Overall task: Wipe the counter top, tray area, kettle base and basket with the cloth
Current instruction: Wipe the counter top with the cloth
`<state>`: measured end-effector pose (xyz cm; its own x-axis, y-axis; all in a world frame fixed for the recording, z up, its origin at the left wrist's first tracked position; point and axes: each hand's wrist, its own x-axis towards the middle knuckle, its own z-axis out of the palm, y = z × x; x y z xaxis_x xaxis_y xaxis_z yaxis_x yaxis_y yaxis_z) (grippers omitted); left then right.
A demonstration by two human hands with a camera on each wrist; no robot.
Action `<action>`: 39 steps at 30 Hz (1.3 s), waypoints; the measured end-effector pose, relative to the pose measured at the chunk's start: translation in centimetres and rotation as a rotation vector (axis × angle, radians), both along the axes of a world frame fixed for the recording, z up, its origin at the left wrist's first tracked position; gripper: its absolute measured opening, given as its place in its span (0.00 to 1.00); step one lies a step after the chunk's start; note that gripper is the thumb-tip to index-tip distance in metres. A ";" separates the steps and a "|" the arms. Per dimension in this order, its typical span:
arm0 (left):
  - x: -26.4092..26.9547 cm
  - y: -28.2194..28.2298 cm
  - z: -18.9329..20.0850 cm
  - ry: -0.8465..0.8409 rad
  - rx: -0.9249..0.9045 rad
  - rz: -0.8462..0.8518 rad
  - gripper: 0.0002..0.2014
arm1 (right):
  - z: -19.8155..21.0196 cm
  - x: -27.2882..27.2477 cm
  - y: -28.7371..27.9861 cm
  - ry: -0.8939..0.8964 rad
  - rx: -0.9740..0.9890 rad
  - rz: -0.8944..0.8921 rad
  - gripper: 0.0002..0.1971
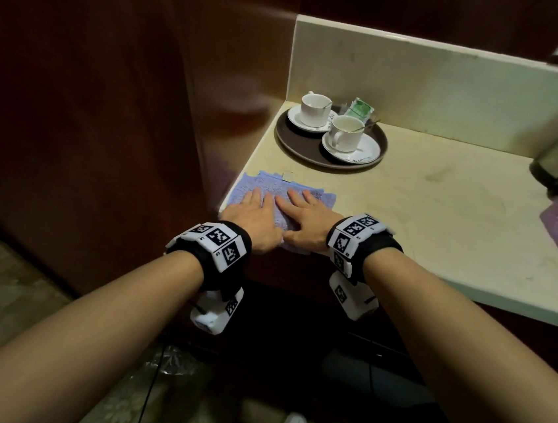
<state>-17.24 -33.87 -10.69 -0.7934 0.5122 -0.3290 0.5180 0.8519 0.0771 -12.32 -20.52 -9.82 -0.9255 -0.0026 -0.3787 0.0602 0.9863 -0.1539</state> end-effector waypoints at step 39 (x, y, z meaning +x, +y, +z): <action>6.4 6.6 -3.0 0.161 0.267 -0.488 0.35 | 0.8 9.9 6.1 0.049 0.107 -0.165 0.36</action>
<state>-10.86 -27.28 -13.67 -0.4737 0.8801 -0.0326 0.8691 0.4731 0.1441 -2.47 -14.44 -9.05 -0.9276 0.1882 -0.3227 0.2169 0.9746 -0.0551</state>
